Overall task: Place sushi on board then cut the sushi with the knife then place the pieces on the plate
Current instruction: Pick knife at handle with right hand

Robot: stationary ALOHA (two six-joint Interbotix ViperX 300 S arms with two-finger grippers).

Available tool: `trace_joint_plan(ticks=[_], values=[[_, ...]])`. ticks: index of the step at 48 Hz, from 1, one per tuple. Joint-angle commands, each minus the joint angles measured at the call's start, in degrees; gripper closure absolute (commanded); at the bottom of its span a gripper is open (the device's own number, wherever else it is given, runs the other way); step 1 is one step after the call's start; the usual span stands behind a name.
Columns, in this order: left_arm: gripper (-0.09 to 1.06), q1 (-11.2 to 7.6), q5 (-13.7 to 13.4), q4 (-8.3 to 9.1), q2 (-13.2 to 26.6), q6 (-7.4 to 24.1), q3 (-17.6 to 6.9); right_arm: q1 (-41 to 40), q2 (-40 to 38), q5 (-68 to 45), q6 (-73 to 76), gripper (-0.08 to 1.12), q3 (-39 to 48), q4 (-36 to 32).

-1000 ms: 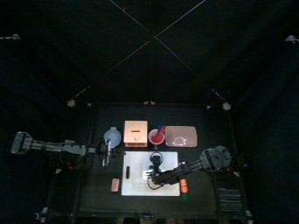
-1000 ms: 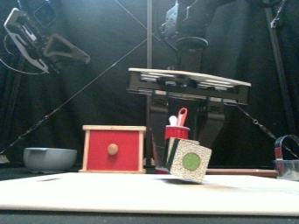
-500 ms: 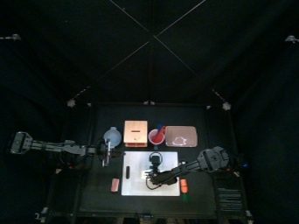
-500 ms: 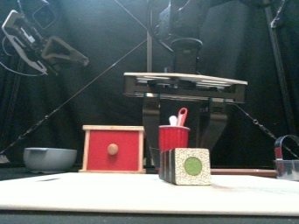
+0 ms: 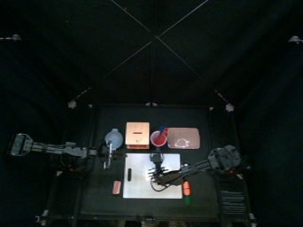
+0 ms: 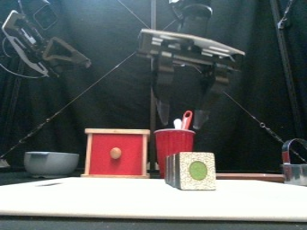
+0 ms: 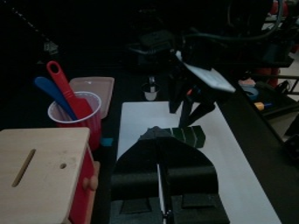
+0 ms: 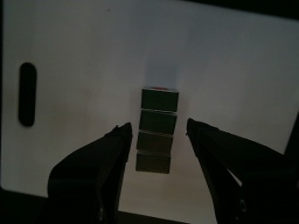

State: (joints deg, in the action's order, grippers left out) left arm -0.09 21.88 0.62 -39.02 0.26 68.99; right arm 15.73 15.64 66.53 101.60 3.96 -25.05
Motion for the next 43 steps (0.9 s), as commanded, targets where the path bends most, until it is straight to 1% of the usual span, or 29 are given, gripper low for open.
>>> trace_joint_plan(ticks=[1,10,16,24,28,39,43], values=[[0.97,0.09,0.18,-0.09,0.09,-0.09,-0.70,-0.79,-5.71,0.18,-6.68,0.17,0.09,-0.79],[0.97,0.09,0.26,-0.09,0.00,0.00,-0.88,-4.57,-10.90,0.26,-22.85,0.17,1.23,-2.72],[0.97,0.09,0.26,-0.09,0.00,0.00,-1.05,-8.26,-14.68,0.35,-32.78,0.17,0.97,-1.14],[0.97,0.09,0.26,-0.09,0.00,-0.35,-0.88,-15.38,-19.78,0.44,-44.91,0.17,1.32,5.27],[0.97,0.09,0.26,-0.44,0.00,-0.35,-0.79,-19.95,-21.62,0.53,-52.38,0.17,1.58,9.05],[0.97,0.09,0.26,-1.85,0.00,-0.35,-0.70,-31.90,-21.88,1.41,-70.05,0.17,-0.79,20.39],[0.97,0.09,0.26,-2.72,0.00,-0.35,-0.70,-34.89,-21.18,2.81,-76.11,0.17,-1.85,22.15]])
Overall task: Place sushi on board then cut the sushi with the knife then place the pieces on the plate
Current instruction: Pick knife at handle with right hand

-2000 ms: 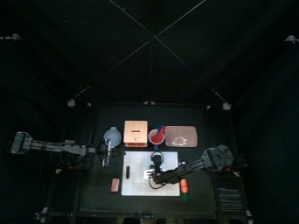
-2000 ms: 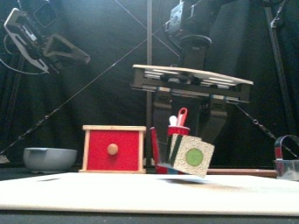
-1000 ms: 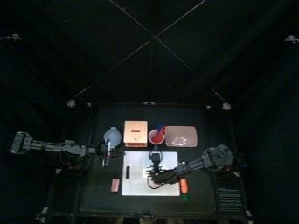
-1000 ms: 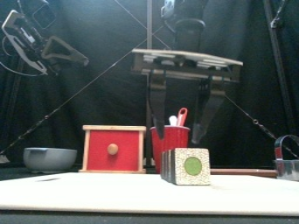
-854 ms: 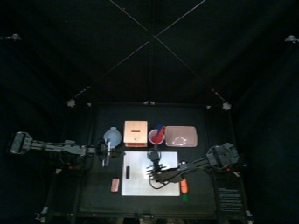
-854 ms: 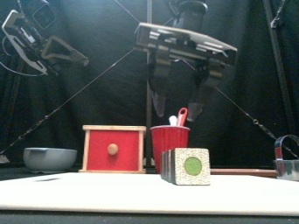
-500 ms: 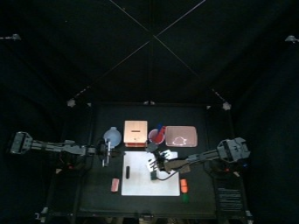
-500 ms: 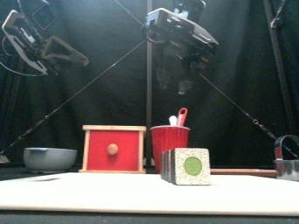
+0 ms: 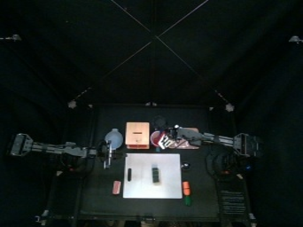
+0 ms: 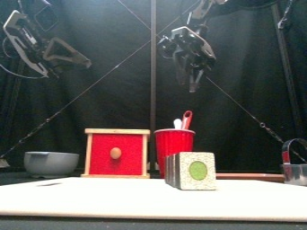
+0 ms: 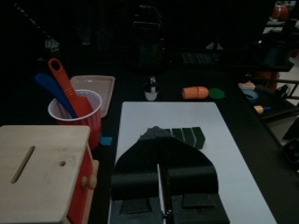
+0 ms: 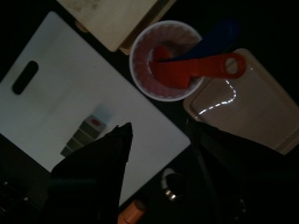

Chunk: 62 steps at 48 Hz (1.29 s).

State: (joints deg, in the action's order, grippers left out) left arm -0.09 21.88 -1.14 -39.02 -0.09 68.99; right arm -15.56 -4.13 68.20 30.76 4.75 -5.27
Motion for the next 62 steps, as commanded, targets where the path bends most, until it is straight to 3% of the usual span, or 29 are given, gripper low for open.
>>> trace_joint_plan(ticks=[1,20,35,62], values=[[0.97,0.09,0.26,-1.14,0.00,0.00,-0.70,-4.22,-1.23,1.58,-6.86,0.17,-2.99,2.81],[0.97,0.09,0.26,-4.13,0.00,0.00,-0.09,-14.33,6.06,6.24,-24.35,0.17,-6.42,10.72],[0.97,-0.09,0.26,-6.24,0.00,0.00,0.97,-15.73,13.18,8.35,-29.53,0.17,-11.60,12.74],[0.97,-0.09,0.26,-6.33,0.00,0.00,2.20,-14.24,18.63,16.79,-29.44,0.18,-16.70,13.45]])
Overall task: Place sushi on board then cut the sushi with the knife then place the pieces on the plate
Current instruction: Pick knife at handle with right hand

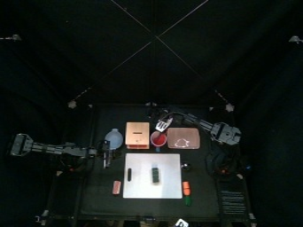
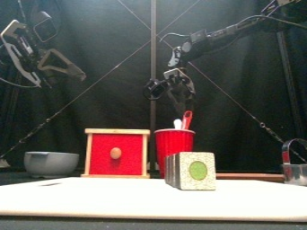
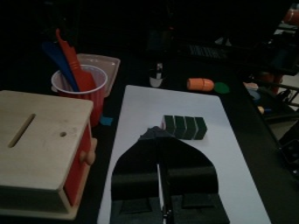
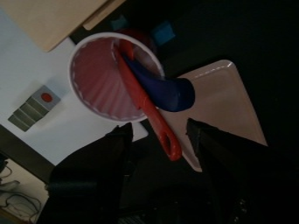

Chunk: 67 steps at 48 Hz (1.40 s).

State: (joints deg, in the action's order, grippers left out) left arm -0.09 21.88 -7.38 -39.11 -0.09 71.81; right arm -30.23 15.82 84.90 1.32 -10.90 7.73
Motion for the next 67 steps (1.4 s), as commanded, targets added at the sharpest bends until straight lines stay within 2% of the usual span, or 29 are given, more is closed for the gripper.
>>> trace_joint_plan(ticks=[1,48,56,67], values=[[0.97,-0.09,0.26,-0.09,0.09,0.00,-0.53,0.62,-1.23,0.18,0.00,0.18,-1.14,0.53],[0.97,-0.18,0.26,-0.09,0.09,0.00,-0.18,1.49,1.23,1.14,0.00,0.19,-1.05,0.70],[0.97,-0.09,0.26,-0.18,0.09,0.00,-0.09,1.49,1.23,1.14,0.18,0.26,-1.05,0.70],[0.97,-0.09,0.26,-0.18,0.09,0.00,0.00,1.32,1.49,1.32,0.18,0.42,-0.97,0.35]])
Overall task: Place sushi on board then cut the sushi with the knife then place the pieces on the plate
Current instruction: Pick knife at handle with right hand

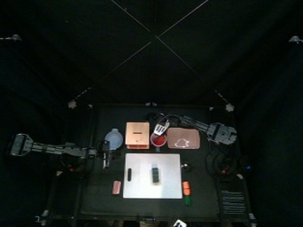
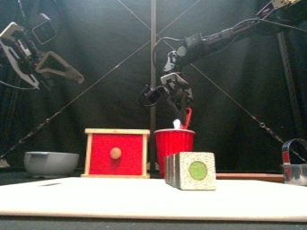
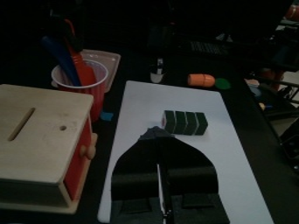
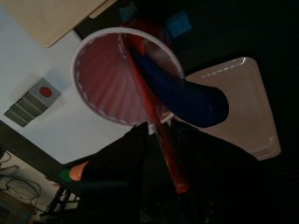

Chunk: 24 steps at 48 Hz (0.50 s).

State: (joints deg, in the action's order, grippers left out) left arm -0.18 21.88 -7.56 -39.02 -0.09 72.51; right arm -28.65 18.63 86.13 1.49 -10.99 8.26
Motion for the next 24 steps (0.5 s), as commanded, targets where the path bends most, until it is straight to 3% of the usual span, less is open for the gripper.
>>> trace_joint_plan(ticks=[1,24], values=[[0.97,0.00,0.26,0.00,0.00,0.00,-0.70,-0.35,-1.32,0.18,0.09,0.44,-0.97,-0.18],[0.97,0.00,0.26,0.00,0.00,0.00,-0.70,-0.26,-2.64,2.55,0.44,0.67,-1.58,-0.35]])
